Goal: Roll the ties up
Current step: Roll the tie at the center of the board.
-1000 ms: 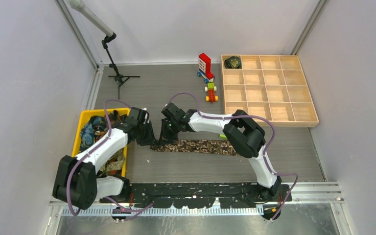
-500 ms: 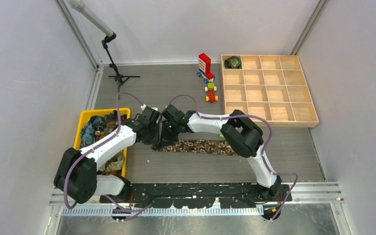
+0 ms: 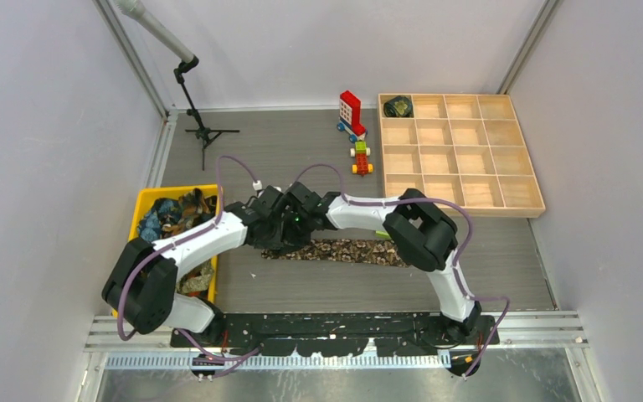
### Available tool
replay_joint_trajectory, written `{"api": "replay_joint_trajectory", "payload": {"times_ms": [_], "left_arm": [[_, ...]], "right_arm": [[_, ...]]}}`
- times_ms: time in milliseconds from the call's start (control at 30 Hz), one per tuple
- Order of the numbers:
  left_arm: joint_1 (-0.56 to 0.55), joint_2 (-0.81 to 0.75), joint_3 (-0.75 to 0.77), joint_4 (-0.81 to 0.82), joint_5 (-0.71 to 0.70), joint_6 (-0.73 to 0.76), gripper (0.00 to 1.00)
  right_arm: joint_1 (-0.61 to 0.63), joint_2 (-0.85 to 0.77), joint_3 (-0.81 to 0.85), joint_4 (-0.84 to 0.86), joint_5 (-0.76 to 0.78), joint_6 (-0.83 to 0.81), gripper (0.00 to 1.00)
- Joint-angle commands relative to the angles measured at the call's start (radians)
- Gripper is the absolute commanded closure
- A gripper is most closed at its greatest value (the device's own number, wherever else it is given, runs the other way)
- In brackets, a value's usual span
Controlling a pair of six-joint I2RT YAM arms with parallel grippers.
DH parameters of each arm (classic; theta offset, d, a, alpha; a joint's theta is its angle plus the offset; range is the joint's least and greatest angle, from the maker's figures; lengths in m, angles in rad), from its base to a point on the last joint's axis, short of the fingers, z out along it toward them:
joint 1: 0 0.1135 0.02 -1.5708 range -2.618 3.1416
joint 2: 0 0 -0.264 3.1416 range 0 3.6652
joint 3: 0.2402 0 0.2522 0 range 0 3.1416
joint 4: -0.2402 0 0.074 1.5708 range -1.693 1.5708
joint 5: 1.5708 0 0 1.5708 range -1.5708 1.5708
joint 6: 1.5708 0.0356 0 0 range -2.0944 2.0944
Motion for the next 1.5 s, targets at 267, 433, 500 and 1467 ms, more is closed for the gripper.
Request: {"api": "replay_joint_trajectory", "payload": {"times_ms": [267,433,500,1467], "left_arm": [[-0.029,0.064,0.03,0.025,-0.033,-0.042,0.83],[-0.04,0.063,0.039,0.02,-0.032,-0.05,0.7],[-0.042,0.055,0.044,0.015,-0.031,-0.058,0.65],[-0.045,-0.095,-0.039,0.054,0.034,-0.098,0.61]], "right_arm": [[-0.048,-0.213,-0.117,-0.083,0.099,-0.032,0.88],[-0.059,-0.236,-0.141,-0.082,0.102,-0.034,0.88],[-0.059,-0.241,-0.141,-0.082,0.1,-0.035,0.88],[-0.057,-0.251,-0.069,-0.129,0.107,-0.023,0.88]]}}
